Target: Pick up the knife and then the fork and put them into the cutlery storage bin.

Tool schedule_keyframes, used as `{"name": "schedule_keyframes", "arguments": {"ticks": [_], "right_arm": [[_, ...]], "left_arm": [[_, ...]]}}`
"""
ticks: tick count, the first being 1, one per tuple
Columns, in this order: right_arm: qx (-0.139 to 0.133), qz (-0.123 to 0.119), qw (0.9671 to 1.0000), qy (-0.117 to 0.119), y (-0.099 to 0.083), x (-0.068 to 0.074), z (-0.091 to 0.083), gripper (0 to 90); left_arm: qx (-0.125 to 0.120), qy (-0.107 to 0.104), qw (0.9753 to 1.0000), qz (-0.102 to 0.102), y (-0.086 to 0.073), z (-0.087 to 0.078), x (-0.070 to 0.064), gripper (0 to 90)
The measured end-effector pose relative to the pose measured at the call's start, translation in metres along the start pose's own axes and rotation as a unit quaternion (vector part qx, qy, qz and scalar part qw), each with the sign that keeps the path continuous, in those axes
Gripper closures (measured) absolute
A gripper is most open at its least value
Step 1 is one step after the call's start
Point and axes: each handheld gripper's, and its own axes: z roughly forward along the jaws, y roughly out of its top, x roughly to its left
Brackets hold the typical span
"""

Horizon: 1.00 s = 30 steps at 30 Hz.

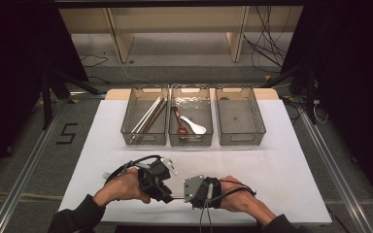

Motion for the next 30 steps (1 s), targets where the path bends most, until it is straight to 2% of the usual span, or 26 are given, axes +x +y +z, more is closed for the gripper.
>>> {"name": "schedule_keyframes", "arguments": {"ticks": [3,5,7,8,11,15,19,22,24,26,30], "right_arm": [[0.007,0.010,0.9999,-0.005,-0.004,-0.002,-0.002,84.5],[0.009,0.020,0.9997,-0.009,-0.007,-0.005,-0.004,84.5],[0.011,0.026,0.9995,-0.015,-0.010,-0.007,-0.005,84.5],[0.011,0.033,0.9992,-0.017,-0.011,-0.009,-0.006,84.5],[0.017,0.044,0.9983,-0.033,-0.014,-0.013,-0.007,84.5],[0.021,0.061,0.9968,-0.047,-0.018,-0.017,-0.010,84.4],[0.027,0.081,0.9939,-0.069,-0.025,-0.024,-0.015,84.4],[0.027,0.098,0.9912,-0.085,-0.030,-0.029,-0.020,84.4],[0.026,0.108,0.9895,-0.093,-0.033,-0.032,-0.024,84.4],[0.022,0.116,0.9880,-0.100,-0.036,-0.035,-0.029,84.4],[0.013,0.132,0.9843,-0.116,-0.040,-0.040,-0.038,84.4]], "left_arm": [[-0.026,0.026,0.9993,-0.009,-0.002,-0.009,0.003,58.8],[-0.047,0.037,0.9981,-0.012,-0.004,-0.015,0.003,56.6],[-0.076,0.050,0.9958,-0.007,-0.005,-0.022,0.003,51.8],[-0.091,0.062,0.9939,-0.007,-0.005,-0.025,0.002,51.0],[-0.109,0.087,0.9902,-0.010,-0.005,-0.033,0.003,42.5],[-0.125,0.094,0.9874,-0.023,-0.008,-0.039,0.005,36.6],[-0.152,0.107,0.9818,-0.036,-0.013,-0.046,0.009,33.6],[-0.173,0.121,0.9770,-0.030,-0.015,-0.053,0.008,31.8],[-0.183,0.124,0.9748,-0.030,-0.016,-0.057,0.007,30.7],[-0.191,0.129,0.9726,-0.030,-0.017,-0.059,0.006,29.5],[-0.201,0.135,0.9697,-0.032,-0.022,-0.060,0.008,28.1]]}}
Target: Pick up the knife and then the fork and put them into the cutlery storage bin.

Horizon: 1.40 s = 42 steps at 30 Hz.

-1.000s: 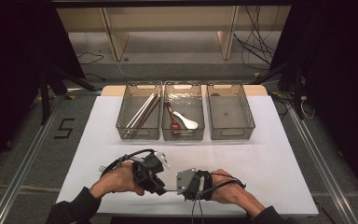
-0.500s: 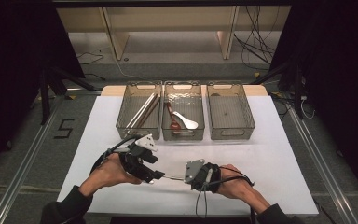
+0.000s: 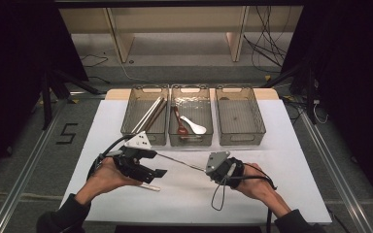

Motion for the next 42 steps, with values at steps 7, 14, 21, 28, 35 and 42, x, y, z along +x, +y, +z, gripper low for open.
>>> {"name": "schedule_keyframes", "arguments": {"ticks": [7,14,21,28,35,42], "right_arm": [[-0.012,0.035,0.9991,-0.022,-0.006,-0.019,-0.014,84.4],[-0.017,0.090,0.9947,-0.047,-0.017,-0.046,-0.022,84.4],[-0.025,0.136,0.9879,-0.070,-0.027,-0.075,-0.025,84.4],[-0.017,0.192,0.9768,-0.094,-0.035,-0.109,-0.025,84.4],[-0.009,0.230,0.9672,-0.109,-0.036,-0.139,-0.018,84.4],[0.000,0.269,0.9550,-0.124,-0.038,-0.159,-0.012,84.3]], "left_arm": [[0.004,0.015,0.9999,-0.005,-0.009,0.004,0.008,25.9],[0.020,0.042,0.9989,-0.011,-0.024,0.011,0.021,25.0],[0.031,0.054,0.9979,-0.015,-0.042,0.016,0.037,24.2],[0.042,0.063,0.9967,-0.029,-0.056,0.018,0.048,23.1],[0.042,0.071,0.9962,-0.029,-0.059,0.018,0.048,21.5],[0.039,0.074,0.9960,-0.033,-0.062,0.015,0.049,20.7]]}}
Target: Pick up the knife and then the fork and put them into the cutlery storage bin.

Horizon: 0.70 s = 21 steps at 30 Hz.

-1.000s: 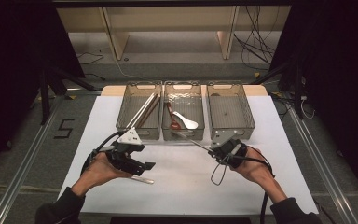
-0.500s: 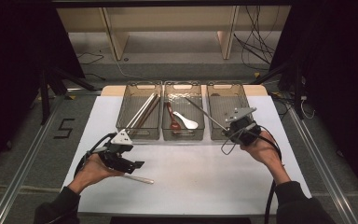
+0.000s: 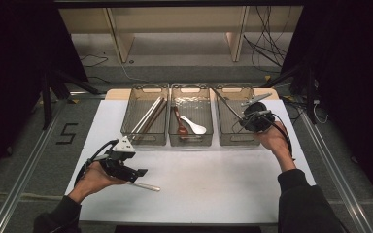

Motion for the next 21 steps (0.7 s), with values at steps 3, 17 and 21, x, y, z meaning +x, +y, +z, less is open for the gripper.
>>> {"name": "schedule_keyframes", "arguments": {"ticks": [3,17,21], "right_arm": [[0.007,0.005,0.9999,-0.005,0.003,-0.004,0.005,84.3],[0.047,0.060,0.9967,-0.029,0.014,-0.017,0.031,84.3],[0.056,0.068,0.9955,-0.034,0.016,-0.018,0.036,84.2]], "left_arm": [[0.003,0.001,1.0000,0.000,-0.001,0.000,-0.001,20.4],[0.012,0.006,0.9999,-0.006,-0.006,0.000,0.000,20.3],[0.012,0.006,0.9999,-0.010,-0.006,0.000,0.000,20.3]]}}
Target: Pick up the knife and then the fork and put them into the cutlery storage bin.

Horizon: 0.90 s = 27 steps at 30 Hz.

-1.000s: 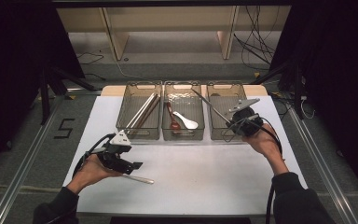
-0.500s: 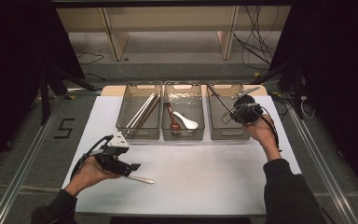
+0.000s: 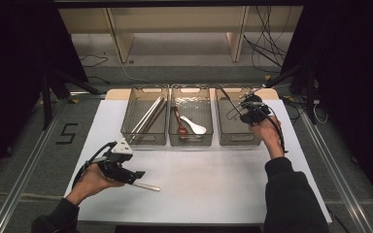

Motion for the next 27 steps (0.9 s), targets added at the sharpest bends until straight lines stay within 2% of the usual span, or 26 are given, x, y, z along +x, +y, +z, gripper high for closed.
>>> {"name": "schedule_keyframes", "arguments": {"ticks": [4,10,14,16,17,22,27], "right_arm": [[0.006,0.010,0.9999,-0.007,0.001,0.001,0.004,84.2],[0.023,0.013,0.9995,-0.016,0.001,0.002,0.011,84.0],[0.023,0.020,0.9993,-0.021,0.002,0.003,0.014,82.3],[0.003,0.022,0.9997,-0.005,0.003,0.003,0.012,74.4],[-0.006,0.024,0.9997,-0.004,0.004,0.003,0.009,70.5],[-0.032,0.006,0.9994,0.014,0.008,0.007,-0.004,62.1],[-0.037,-0.007,0.9989,0.029,0.004,0.013,-0.016,50.7]], "left_arm": [[-0.001,0.000,1.0000,0.001,0.000,-0.001,0.000,20.3],[0.001,0.001,1.0000,0.001,-0.001,-0.001,0.000,20.2],[0.001,0.002,1.0000,-0.001,-0.001,-0.001,0.000,20.2],[0.002,0.002,1.0000,0.000,-0.001,-0.001,0.000,20.2],[0.002,0.003,1.0000,0.000,-0.001,-0.001,0.001,20.2],[0.003,0.007,1.0000,0.002,-0.001,-0.001,0.001,20.2],[0.012,0.010,0.9999,0.004,-0.001,0.001,0.002,20.2]]}}
